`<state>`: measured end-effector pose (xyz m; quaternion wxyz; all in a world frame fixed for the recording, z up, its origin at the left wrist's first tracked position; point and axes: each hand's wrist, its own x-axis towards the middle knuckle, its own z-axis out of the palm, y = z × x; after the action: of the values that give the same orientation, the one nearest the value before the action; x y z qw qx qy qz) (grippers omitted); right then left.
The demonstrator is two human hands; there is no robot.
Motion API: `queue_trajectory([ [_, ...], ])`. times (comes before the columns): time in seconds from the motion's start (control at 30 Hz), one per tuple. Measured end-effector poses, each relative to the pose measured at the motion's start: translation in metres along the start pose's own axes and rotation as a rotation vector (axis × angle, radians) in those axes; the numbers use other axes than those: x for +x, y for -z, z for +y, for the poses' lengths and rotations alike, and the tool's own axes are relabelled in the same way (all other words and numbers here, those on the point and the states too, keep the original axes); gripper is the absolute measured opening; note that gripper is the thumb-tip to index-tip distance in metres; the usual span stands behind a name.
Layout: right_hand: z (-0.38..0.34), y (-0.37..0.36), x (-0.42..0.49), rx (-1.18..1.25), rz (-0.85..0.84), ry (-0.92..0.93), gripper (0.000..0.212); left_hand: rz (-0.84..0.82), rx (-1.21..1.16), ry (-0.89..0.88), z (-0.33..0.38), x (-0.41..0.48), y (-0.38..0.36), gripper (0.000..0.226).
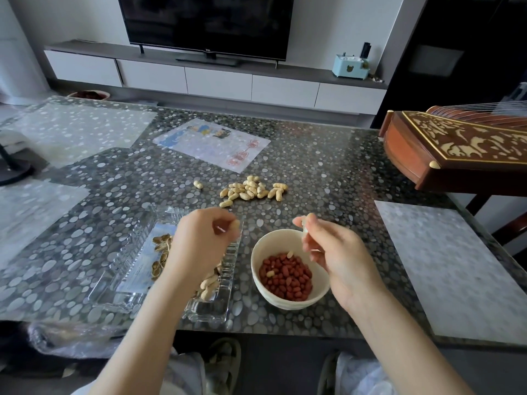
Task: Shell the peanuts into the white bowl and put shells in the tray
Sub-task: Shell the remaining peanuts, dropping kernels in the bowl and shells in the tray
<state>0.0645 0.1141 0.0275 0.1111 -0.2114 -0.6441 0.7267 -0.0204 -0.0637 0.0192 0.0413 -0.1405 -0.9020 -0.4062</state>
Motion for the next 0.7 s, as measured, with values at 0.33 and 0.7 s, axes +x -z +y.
queue_trajectory([
  [0.33, 0.013, -0.069, -0.001, -0.838, -0.215, 0.639, 0.026, 0.015, 0.092, 0.216, -0.044, 0.013, 0.036, 0.017],
  [0.7, 0.004, -0.085, 0.11, -1.244, -0.122, 0.385, 0.028, 0.217, -0.022, 0.177, -0.038, 0.022, 0.037, 0.019],
])
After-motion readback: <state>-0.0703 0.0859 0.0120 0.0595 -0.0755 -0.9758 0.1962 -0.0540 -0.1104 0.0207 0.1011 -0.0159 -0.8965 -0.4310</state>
